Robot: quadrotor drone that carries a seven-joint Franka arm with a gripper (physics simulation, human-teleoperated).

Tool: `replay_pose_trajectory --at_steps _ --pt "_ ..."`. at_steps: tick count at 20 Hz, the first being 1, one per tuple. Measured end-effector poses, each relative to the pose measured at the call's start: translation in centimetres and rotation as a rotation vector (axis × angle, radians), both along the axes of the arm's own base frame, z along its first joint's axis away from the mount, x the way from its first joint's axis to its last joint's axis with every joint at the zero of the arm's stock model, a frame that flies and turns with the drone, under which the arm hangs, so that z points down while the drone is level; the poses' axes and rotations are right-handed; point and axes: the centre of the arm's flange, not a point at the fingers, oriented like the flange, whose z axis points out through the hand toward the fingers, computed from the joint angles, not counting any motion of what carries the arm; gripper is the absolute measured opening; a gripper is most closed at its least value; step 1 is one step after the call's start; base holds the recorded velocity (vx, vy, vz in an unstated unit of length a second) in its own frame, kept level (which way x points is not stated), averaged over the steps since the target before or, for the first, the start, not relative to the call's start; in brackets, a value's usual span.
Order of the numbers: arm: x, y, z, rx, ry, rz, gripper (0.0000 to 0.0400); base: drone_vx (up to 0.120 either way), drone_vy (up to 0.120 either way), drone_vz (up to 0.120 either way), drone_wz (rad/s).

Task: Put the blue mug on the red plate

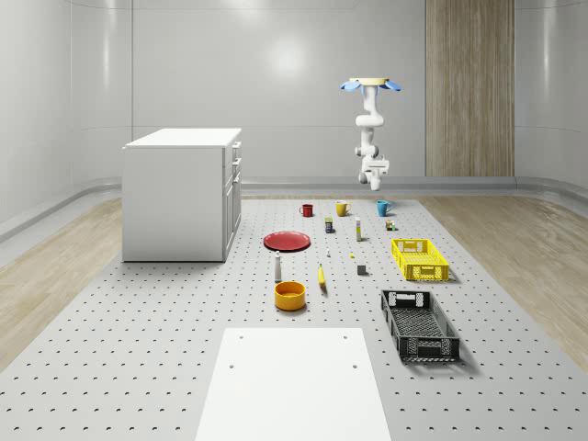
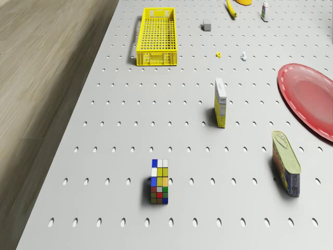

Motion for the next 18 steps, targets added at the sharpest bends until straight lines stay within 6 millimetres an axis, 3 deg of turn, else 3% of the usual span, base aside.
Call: replay_pose_trajectory --at_steps 11,18 --pt "-0.1 1.3 -0.1 -0.13 -0.008 -0.003 0.04 0.12 0.0 0.0 0.0" --pt "-0.1 4.5 -1.2 -0.47 -0.013 -0.012 0.04 0.12 0.0 -0.023 0.0"
